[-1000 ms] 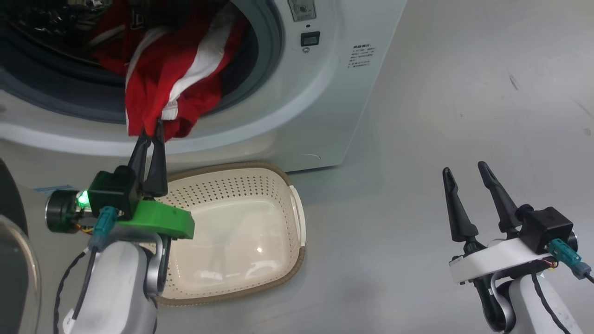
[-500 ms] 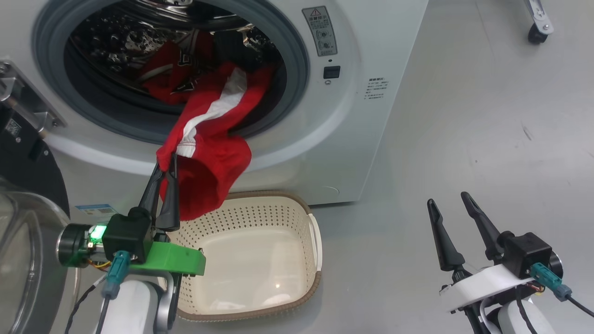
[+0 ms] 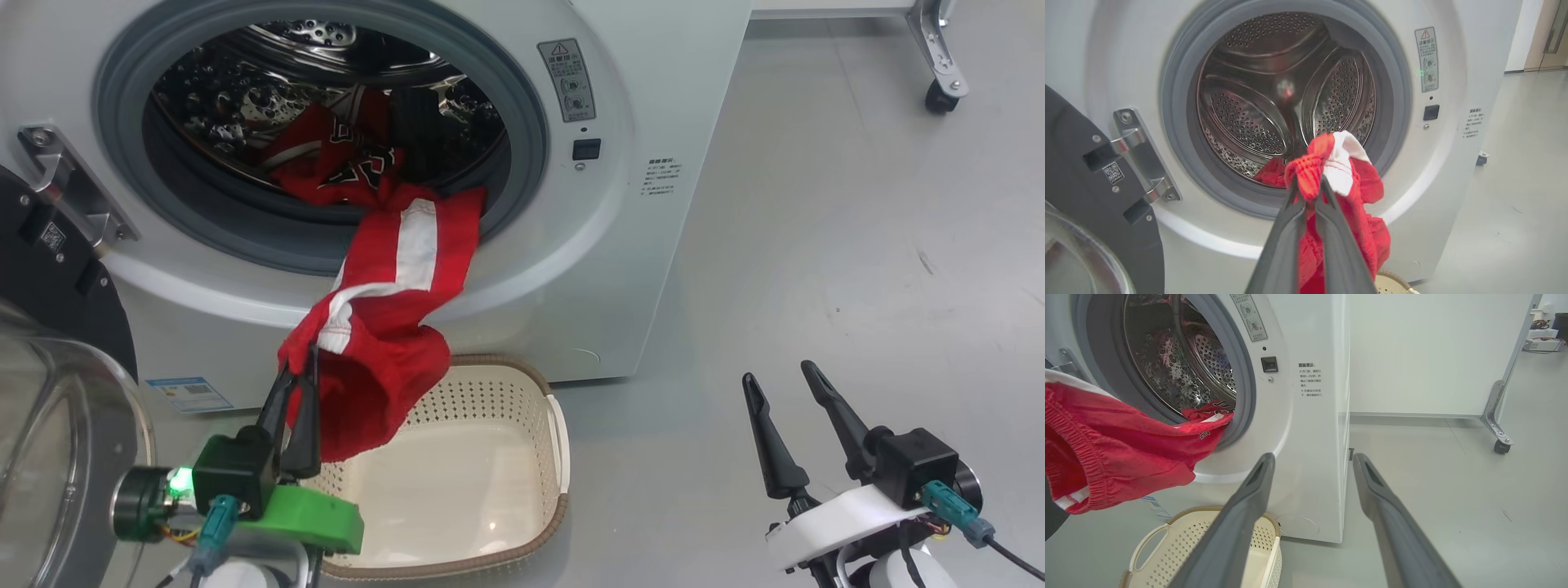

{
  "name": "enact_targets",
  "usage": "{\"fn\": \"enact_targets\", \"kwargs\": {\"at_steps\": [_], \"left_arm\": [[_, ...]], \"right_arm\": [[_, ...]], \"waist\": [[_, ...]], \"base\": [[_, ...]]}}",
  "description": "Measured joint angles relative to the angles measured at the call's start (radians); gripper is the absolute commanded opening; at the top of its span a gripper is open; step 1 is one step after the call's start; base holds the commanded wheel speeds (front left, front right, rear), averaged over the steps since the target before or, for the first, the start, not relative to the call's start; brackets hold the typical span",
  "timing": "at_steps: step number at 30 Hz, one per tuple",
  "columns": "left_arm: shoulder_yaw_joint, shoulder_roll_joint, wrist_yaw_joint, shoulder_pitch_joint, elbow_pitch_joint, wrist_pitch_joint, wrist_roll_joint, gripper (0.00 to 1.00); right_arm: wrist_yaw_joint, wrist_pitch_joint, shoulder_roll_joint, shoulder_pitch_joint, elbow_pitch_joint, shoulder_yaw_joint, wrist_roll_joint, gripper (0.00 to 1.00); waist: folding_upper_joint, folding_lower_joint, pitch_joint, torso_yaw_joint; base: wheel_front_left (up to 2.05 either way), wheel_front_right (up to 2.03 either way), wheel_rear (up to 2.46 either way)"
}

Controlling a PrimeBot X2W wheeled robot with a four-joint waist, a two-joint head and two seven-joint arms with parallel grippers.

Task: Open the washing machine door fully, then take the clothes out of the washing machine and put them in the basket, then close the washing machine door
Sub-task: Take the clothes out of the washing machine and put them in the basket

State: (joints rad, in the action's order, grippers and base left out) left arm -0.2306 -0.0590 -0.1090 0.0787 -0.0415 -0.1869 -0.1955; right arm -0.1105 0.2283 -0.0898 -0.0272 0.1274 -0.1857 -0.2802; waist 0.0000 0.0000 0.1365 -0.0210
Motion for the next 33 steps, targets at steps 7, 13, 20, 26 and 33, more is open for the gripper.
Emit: {"fn": "enact_targets", "kwargs": {"at_steps": [7, 13, 20, 26, 33], "left_arm": [[-0.008, 0.001, 0.0, -0.049, -0.056, 0.043, -0.037, 0.0], [-0.025, 0.008, 0.0, -0.048, -0.142, 0.073, -0.094, 0.0], [-0.037, 0.01, 0.0, 0.003, -0.26, 0.091, -0.111, 0.0], [-0.045, 0.012, 0.001, 0.089, -0.372, 0.117, -0.122, 0.0], [-0.057, 0.015, 0.001, 0.235, -0.504, 0.154, -0.119, 0.0]], "right_arm": [[0.0, -0.009, 0.002, -0.003, -0.028, -0.003, 0.0, 1.0], [0.0, -0.013, 0.002, -0.003, -0.052, -0.002, 0.0, 1.0], [0.0, -0.024, 0.001, 0.001, -0.08, -0.012, 0.0, 1.0], [0.0, -0.031, 0.0, 0.017, -0.106, -0.012, -0.002, 1.0], [0.0, -0.034, -0.003, 0.058, -0.14, -0.011, -0.015, 1.0]], "waist": [[0.0, 0.0, 0.019, -0.013], [0.0, 0.0, 0.052, -0.02], [0.0, 0.0, 0.1, -0.032], [0.0, 0.0, 0.152, -0.05], [0.0, 0.0, 0.243, -0.08]], "base": [[0.0, 0.0, 0.0], [0.0, 0.0, 0.0], [0.0, 0.0, 0.0], [0.0, 0.0, 0.0], [0.0, 0.0, 0.0]]}}
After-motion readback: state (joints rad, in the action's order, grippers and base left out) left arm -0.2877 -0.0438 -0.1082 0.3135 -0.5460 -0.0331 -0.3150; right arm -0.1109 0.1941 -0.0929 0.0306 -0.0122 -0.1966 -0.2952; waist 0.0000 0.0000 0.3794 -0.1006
